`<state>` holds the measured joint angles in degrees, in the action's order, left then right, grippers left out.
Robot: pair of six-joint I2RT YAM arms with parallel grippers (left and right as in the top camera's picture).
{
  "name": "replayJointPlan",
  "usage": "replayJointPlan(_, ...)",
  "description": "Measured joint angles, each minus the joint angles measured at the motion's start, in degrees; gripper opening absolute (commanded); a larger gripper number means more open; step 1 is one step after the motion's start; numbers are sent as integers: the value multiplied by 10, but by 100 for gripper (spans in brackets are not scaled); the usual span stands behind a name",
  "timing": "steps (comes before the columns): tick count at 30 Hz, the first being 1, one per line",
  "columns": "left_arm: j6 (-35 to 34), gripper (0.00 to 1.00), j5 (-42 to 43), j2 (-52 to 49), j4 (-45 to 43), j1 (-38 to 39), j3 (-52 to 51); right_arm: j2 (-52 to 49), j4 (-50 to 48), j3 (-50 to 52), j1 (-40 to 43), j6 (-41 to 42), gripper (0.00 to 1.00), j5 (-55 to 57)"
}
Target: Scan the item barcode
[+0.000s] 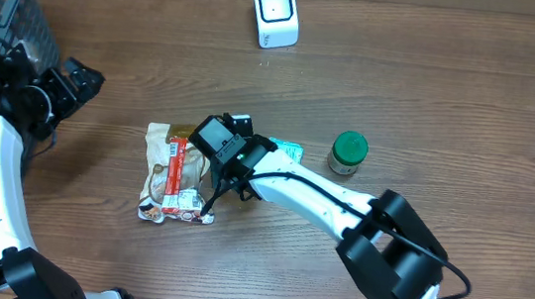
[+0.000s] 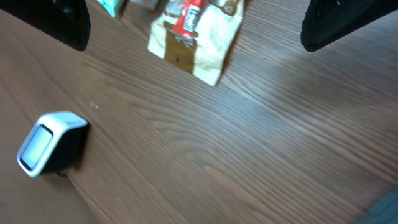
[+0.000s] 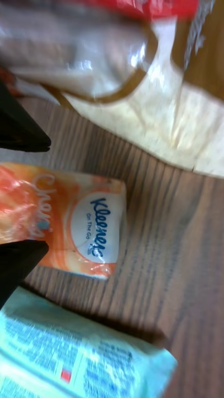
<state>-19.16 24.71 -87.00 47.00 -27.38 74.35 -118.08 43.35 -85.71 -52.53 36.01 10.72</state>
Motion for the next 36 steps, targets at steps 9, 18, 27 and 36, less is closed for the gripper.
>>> replayJointPlan(9, 0, 100, 8, 0, 0, 16, 0, -28, -5, -1, 0, -1, 29, 8)
replayJointPlan(18, 0, 99, 8, 0, 0, 16, 0, -28, -4, -1, 0, -2, 33, 8)
replayJointPlan(27, 0, 100, -1, 0, 0, 16, 0, -28, 34, -42, 0, -3, 35, 8)
replayJointPlan(36, 0, 99, -8, 0, 0, 16, 0, -28, 54, -66, 0, -2, 35, 22)
